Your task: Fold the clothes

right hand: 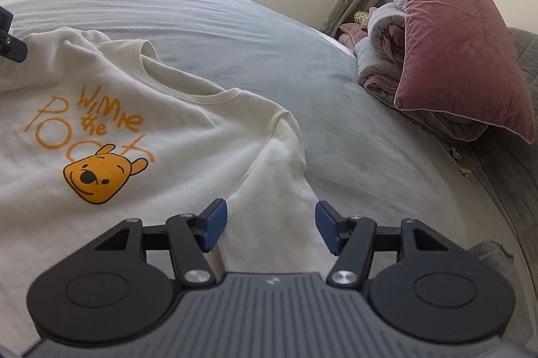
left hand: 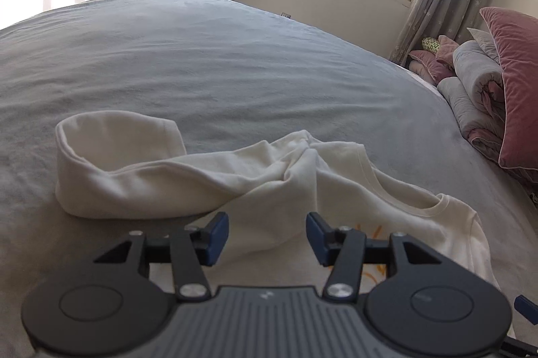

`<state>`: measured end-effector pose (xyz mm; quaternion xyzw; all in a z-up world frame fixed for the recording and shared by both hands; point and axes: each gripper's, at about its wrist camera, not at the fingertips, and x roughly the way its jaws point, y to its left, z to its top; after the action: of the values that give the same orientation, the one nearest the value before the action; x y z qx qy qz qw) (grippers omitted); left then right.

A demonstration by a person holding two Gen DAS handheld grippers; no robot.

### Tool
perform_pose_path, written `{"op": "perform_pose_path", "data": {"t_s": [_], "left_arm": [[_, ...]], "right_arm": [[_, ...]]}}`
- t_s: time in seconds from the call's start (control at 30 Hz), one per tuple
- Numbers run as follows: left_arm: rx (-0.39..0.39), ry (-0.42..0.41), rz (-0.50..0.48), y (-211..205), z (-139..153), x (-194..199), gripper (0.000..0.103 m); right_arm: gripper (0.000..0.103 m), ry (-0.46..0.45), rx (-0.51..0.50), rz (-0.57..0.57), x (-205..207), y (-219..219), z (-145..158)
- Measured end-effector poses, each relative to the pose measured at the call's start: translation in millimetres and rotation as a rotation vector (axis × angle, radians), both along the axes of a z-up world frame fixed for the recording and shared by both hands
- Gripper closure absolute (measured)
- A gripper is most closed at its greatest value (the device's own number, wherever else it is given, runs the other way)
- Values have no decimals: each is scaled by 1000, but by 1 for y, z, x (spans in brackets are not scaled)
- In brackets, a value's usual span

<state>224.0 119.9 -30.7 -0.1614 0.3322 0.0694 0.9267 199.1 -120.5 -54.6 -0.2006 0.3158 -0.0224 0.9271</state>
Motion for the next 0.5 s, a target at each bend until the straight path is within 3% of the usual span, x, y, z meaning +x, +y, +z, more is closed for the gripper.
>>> {"op": "perform_pose_path", "data": {"t_s": [0.33,0.5], "left_arm": [[78,49,-84,-4,-6,-64,50],[116,59,-164,-21,-11,-95,38]], "right_arm": [[40,81,141,-24,-73,0,5],[38,114,205,-7,-107,-1,4]]}}
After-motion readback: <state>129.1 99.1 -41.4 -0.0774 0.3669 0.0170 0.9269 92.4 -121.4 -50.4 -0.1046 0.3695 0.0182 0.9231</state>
